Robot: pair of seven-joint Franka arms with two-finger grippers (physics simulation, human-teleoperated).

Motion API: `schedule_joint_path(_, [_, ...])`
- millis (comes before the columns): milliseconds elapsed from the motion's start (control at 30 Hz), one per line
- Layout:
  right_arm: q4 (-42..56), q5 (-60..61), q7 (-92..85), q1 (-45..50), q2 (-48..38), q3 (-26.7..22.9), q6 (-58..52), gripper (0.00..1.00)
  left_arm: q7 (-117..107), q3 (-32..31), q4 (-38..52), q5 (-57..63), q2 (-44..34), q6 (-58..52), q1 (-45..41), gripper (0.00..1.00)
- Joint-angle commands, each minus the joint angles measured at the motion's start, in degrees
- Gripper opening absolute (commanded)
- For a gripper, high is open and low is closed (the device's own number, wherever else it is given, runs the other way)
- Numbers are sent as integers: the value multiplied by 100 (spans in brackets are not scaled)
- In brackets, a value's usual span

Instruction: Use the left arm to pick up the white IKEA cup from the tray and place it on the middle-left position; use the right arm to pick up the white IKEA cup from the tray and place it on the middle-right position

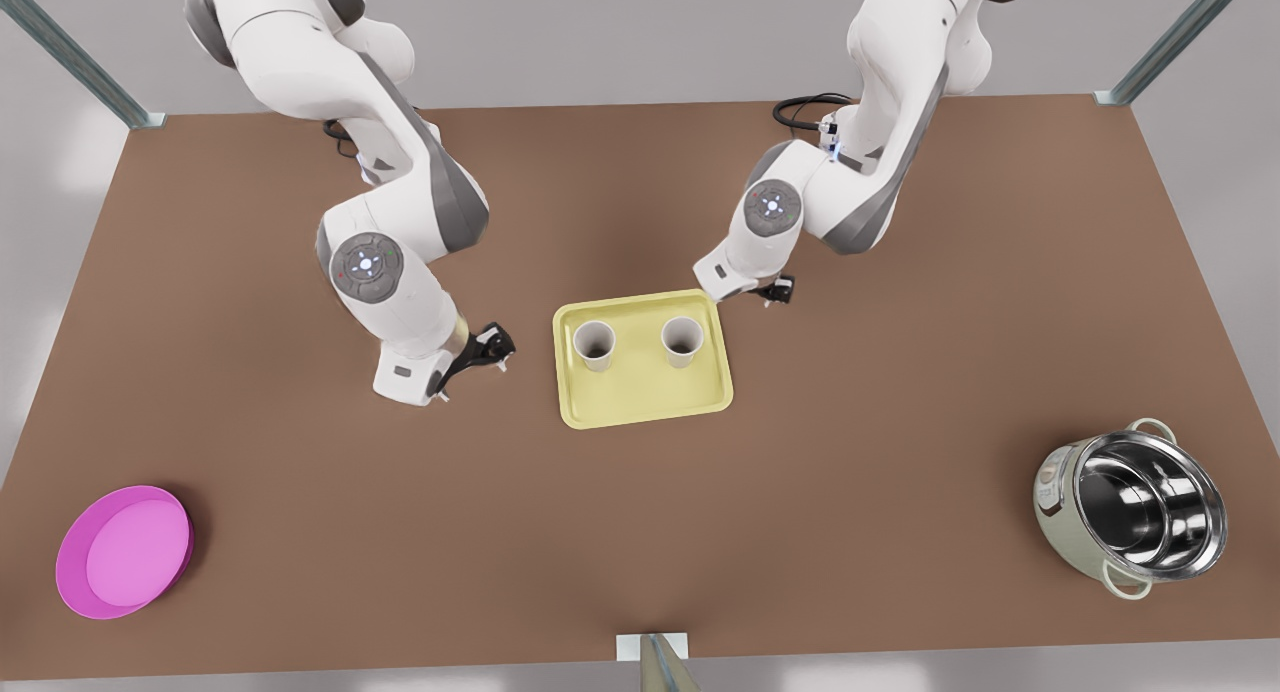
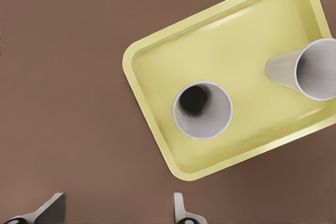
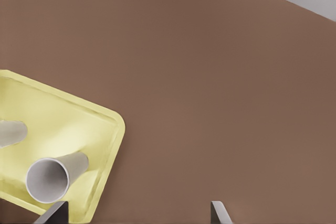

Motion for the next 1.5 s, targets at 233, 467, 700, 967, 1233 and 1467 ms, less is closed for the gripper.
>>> schedule_joint_path(233, [-1246, -26, 792, 570, -361, 47, 1376, 100, -1984, -37, 230, -91, 482, 1122, -246, 100])
schedule_joint_path(467, [-1316, -17, 1029, 861, 61, 82, 1912, 100, -1914, -29, 221, -12, 1045, 1597, -290, 100])
schedule_joint_path(700, [-1615, -35, 1064, 852, 430, 82, 2422, 100, -1799, -2, 151, 392, 1388, 1966, -184, 100])
schedule_joint_path(967, [-1870, -35, 1073, 1010, 501, 82, 2422, 100, -1914, -11, 116, 392, 1704, 2282, -228, 100])
schedule_joint_path(1233, [-2072, -35, 1047, 1019, 562, 82, 2431, 100, -1949, -11, 125, 392, 1792, 2432, -255, 39])
schedule_joint_path(1467, [-2116, -53, 1055, 1071, 852, 82, 2528, 100, -2098, -2, 168, 392, 1449, 2054, -255, 11])
